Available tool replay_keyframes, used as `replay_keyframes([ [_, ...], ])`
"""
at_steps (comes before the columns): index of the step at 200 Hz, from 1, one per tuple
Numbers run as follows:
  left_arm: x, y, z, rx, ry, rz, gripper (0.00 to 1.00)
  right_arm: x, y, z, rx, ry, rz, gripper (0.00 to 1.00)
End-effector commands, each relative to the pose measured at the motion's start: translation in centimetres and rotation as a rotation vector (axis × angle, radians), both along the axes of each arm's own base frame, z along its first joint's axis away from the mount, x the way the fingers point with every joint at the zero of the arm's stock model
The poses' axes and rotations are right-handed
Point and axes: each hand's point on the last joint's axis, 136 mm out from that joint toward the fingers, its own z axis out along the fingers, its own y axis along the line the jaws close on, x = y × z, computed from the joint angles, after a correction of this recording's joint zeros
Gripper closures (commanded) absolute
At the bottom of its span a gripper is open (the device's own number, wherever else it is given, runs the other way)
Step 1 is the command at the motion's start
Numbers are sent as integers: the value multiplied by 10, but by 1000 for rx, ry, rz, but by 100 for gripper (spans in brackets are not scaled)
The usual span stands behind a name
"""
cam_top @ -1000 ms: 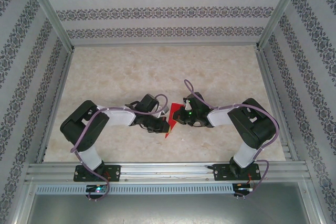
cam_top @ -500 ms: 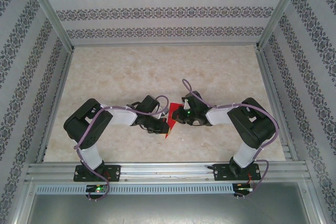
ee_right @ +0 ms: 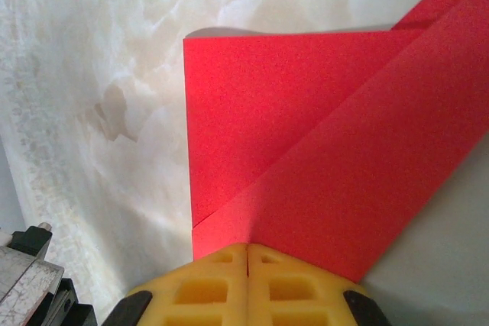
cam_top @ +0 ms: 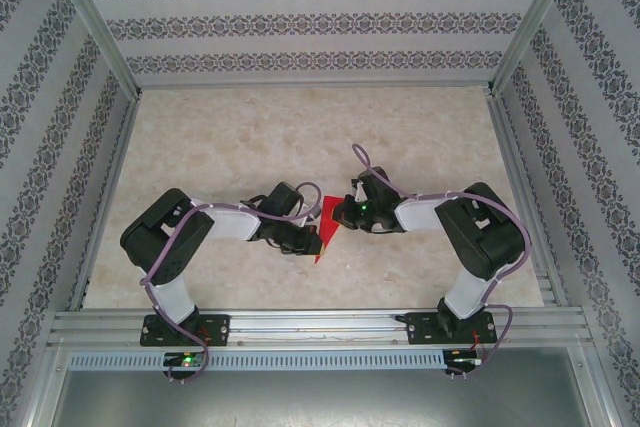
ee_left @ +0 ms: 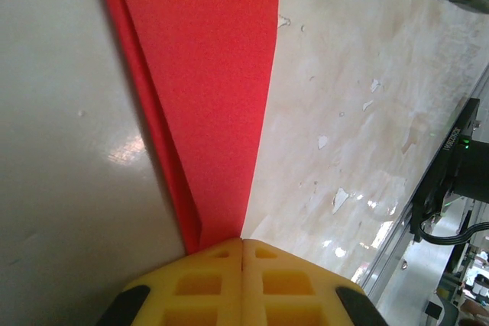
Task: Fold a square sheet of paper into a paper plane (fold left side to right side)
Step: Fold the wing for the fifth time at the center of the table.
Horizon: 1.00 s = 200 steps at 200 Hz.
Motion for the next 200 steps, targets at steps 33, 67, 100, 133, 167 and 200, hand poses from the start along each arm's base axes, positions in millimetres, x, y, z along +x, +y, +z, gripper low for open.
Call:
replay_keyframes([
  [33,13,-3,17,-17,-34,21,100,-16,-20,-34,-113,71,-8,100],
  [67,25,-12,28,-45,-59,19,100,-21,-23,-37,-126,81,-11,100],
  [100,33,-20,26,-50,-57,11,100,-22,-23,-38,-128,84,-10,100],
  [133,35,-21,19,-41,-49,9,100,-22,-23,-38,-131,85,-10,100],
  [167,30,-19,10,-35,-25,10,100,-23,-25,-42,-147,93,-8,100],
  [200,23,-15,0,-18,0,10,100,-24,-27,-47,-166,102,-6,100],
])
